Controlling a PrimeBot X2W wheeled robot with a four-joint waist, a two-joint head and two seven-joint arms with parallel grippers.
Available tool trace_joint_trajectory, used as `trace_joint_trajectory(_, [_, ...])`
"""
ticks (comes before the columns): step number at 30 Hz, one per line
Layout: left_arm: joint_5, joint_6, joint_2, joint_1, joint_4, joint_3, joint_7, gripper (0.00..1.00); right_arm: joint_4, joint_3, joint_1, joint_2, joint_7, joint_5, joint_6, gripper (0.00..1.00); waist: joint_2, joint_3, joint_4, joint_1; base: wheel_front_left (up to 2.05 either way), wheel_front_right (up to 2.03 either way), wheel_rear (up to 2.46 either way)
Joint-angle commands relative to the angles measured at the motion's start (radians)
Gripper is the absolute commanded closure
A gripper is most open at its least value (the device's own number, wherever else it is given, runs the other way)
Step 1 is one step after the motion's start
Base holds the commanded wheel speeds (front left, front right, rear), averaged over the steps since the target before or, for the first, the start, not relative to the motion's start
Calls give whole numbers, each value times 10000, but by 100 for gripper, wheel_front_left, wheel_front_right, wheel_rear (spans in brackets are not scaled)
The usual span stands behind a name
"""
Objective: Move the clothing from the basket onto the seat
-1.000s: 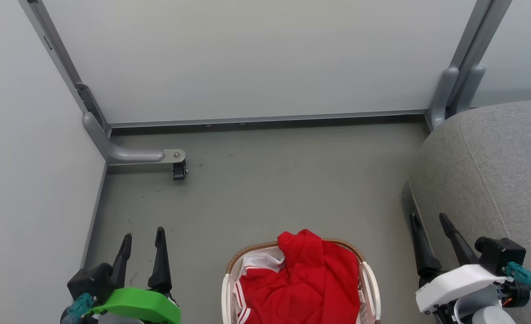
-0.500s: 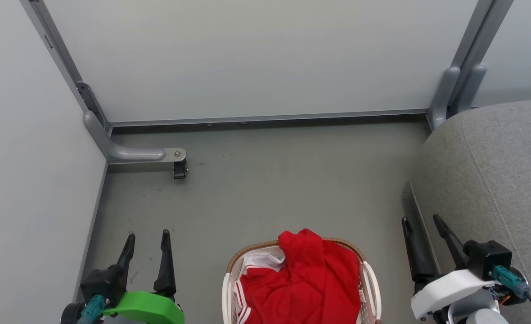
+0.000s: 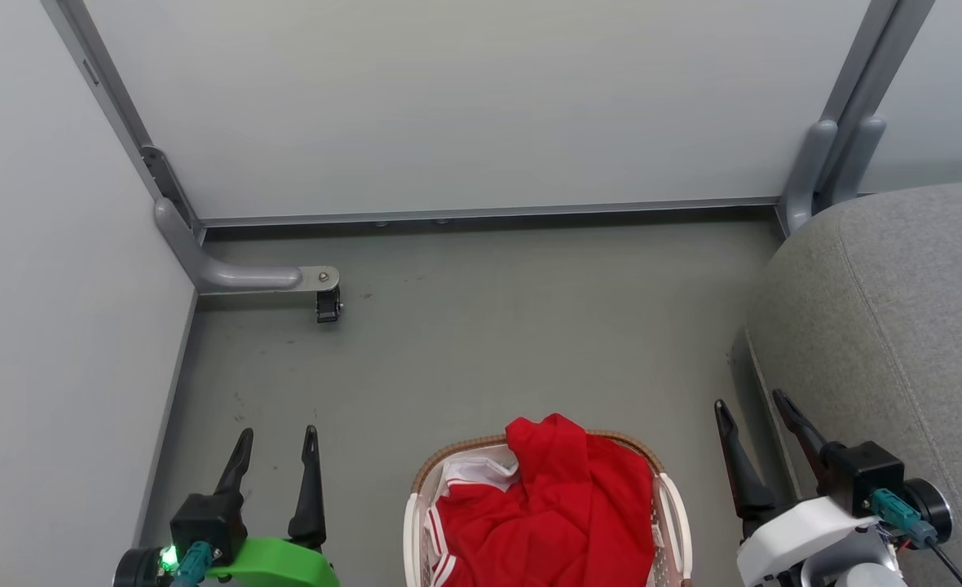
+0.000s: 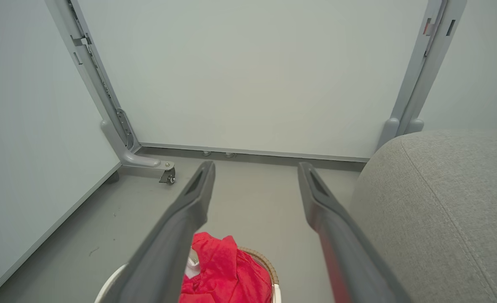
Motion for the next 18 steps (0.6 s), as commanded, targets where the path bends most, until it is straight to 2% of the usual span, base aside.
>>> trace_joint_trajectory(1, [192,89,76,169,36,-20,-101,0,4,25,102,-64,-101,-255,1,0,88,1,2,0,0,0,0])
trace_joint_trajectory(7, [571,67,78,175,129,-95,-211,0,5,63,117,-69,-190,-655,0,0,93,14,5,0,0,0,0])
trace_joint_trajectory(18, [395,10,77,60,291,-107,-170,0,18,49,81,-68,-191,-606,-1,0,93,12,4,0,0,0,0])
